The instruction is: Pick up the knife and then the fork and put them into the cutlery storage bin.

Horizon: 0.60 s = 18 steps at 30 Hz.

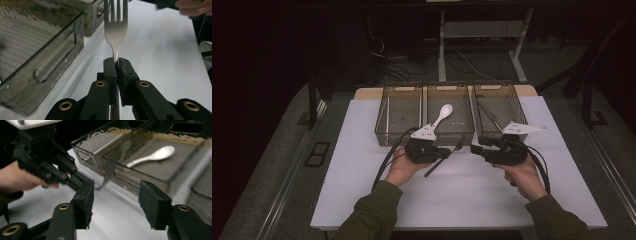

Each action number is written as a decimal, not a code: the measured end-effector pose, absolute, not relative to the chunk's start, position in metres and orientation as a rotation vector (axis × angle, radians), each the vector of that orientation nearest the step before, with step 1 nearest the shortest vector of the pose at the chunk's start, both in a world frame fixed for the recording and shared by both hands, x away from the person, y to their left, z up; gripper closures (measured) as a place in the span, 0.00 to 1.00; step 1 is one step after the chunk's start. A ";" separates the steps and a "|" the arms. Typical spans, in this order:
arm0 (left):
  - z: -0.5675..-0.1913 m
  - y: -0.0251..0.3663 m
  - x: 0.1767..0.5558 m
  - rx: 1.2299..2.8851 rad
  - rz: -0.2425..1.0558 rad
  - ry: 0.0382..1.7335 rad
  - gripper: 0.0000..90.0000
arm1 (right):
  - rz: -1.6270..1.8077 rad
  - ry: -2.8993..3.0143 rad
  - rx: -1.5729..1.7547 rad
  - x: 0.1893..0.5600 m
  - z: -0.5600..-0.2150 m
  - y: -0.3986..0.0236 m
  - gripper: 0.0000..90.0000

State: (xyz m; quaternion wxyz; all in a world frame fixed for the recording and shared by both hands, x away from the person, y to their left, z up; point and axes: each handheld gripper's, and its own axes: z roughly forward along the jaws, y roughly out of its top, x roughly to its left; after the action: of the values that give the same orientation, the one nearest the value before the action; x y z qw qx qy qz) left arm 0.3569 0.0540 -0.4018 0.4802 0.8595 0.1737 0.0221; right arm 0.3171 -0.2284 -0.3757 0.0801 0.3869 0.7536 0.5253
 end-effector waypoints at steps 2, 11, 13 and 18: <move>-0.399 0.053 0.355 2.084 0.058 0.418 0.95 | 1.586 2.264 1.139 0.322 -0.374 -0.218 0.55; -0.391 0.053 0.352 2.063 0.079 0.404 0.95 | 1.623 2.281 1.153 0.336 -0.375 -0.191 0.62; -0.390 0.053 0.351 2.057 0.082 0.401 0.95 | 1.634 2.273 1.160 0.337 -0.375 -0.190 0.65; -0.389 0.053 0.351 2.053 0.096 0.409 0.95 | 1.665 2.249 1.162 0.339 -0.372 -0.188 0.79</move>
State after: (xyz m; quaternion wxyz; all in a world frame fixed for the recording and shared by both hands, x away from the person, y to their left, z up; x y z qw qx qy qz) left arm 0.3506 0.0525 -0.3895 0.4996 0.8486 0.1693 0.0396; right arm 0.3388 -0.1880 -0.3725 0.0556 0.3829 0.7411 0.5487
